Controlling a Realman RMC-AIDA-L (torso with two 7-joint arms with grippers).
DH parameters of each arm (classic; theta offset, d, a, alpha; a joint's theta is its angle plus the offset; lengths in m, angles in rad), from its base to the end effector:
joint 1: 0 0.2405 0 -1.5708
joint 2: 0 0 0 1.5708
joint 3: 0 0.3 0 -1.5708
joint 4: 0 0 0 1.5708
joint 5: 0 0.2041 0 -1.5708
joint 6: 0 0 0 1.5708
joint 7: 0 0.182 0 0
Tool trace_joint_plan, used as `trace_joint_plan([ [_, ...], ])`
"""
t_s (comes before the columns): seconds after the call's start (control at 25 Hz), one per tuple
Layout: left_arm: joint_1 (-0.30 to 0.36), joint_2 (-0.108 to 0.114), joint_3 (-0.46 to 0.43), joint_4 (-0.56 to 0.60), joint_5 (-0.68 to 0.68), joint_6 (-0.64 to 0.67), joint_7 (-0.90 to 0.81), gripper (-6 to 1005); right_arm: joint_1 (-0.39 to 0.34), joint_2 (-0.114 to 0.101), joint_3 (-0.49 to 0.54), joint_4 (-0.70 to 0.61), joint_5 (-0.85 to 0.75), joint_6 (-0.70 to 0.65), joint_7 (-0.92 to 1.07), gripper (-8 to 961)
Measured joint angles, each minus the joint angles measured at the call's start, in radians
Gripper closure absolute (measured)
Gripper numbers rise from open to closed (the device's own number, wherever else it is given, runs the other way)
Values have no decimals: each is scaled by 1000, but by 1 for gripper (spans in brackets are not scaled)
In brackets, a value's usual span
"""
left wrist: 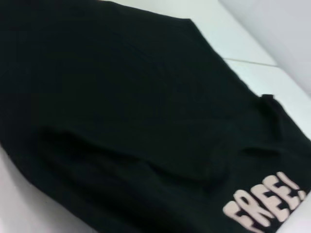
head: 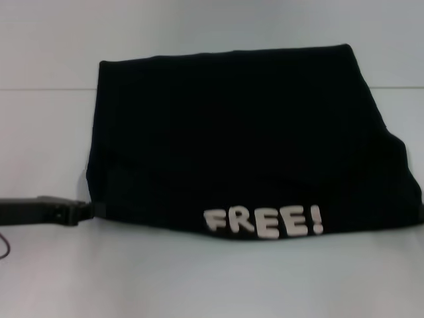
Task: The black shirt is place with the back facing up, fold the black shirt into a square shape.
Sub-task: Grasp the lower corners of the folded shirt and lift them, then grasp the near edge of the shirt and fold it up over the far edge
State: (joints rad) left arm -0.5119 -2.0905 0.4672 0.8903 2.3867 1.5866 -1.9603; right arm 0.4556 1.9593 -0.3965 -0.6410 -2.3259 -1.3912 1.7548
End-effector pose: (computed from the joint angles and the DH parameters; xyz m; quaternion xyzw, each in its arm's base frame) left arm -0.3340 0.3531 -0.0147 -0.8522 -0.4775 -0.1424 0.1594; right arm 0.4041 0.3505 0.0174 -0.8274 0.4817 0.1422 0.2513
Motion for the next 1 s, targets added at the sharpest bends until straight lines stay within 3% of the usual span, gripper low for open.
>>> trace_joint_plan([
  [0.48,78,7,-89,49,23,261,47,1000,-164,10,119,-30,-8,-348,-183,951],
  [0.72,94,15,-123,53,59,334,63,999,-218,18,120,-71,-11,-428,-194,951],
  [1.0,126,-2,-125,94,68,388,56,1000,-263,23,123,-94,-12,-455,-196,951],
])
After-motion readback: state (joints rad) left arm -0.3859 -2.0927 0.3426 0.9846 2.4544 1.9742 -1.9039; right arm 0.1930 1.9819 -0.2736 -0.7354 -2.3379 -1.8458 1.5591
